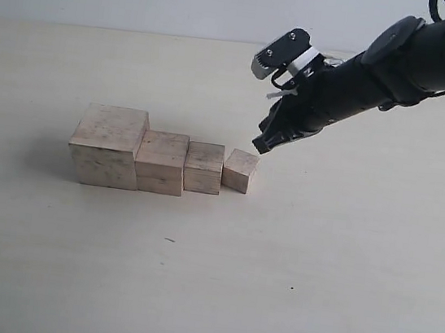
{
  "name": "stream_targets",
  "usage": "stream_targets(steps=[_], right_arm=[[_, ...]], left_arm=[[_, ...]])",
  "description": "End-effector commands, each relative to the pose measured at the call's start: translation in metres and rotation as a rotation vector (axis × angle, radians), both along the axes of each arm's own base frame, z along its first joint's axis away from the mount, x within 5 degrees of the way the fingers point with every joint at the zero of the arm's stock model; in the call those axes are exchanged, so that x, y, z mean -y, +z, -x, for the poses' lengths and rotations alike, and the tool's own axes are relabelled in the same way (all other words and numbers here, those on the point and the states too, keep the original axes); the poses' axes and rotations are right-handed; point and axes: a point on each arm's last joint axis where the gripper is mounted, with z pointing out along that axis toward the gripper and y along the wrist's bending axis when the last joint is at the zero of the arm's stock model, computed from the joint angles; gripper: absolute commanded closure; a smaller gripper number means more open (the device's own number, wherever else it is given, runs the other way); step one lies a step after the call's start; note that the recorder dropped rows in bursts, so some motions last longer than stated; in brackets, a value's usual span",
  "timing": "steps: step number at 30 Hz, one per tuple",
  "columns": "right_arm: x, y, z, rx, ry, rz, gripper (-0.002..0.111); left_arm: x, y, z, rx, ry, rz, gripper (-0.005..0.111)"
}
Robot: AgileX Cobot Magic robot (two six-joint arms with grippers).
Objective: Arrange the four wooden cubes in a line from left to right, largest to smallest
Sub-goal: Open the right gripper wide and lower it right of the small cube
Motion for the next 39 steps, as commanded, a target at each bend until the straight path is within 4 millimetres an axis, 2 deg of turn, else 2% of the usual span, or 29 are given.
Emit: stream_targets(steps=[1,6,15,25,28,32,34,39], right_arm=[[-0.011,0.002,-0.005,-0.062,0.046,-0.043,0.108],[-0.016,-0.005,-0.010,-0.150,-0.031,-0.073,0.108],[-0.018,-0.007,0.002,-0.267,0.047,-0.076,0.108],[-0.018,-0.006,0.002,-0.244,0.078,-0.070,0.108],[-0.016,0.007,0.001,-0.203,0.064,-0.070,0.108],[-0.009,0.039,0.000,-0.172,-0.086,-0.075,0.108],[-0.004,0.049,0.004,-0.259,-0.224,-0.071,0.108],[0.009,0.042,0.020,-0.555,-0.505,0.055,0.108]], left_arm=[[0.000,0.001,0.000,0.011,-0.006,-0.002,0.107],[0.000,0.001,0.000,0.011,-0.006,-0.002,0.107],[0.000,0.001,0.000,0.011,-0.006,-0.002,0.107],[0.000,0.001,0.000,0.011,-0.006,-0.002,0.107],[0.000,0.001,0.000,0.011,-0.006,-0.002,0.107],[0.000,0.001,0.000,0.011,-0.006,-0.002,0.107],[0.000,0.001,0.000,0.011,-0.006,-0.002,0.107],[0.000,0.001,0.000,0.011,-0.006,-0.002,0.107]])
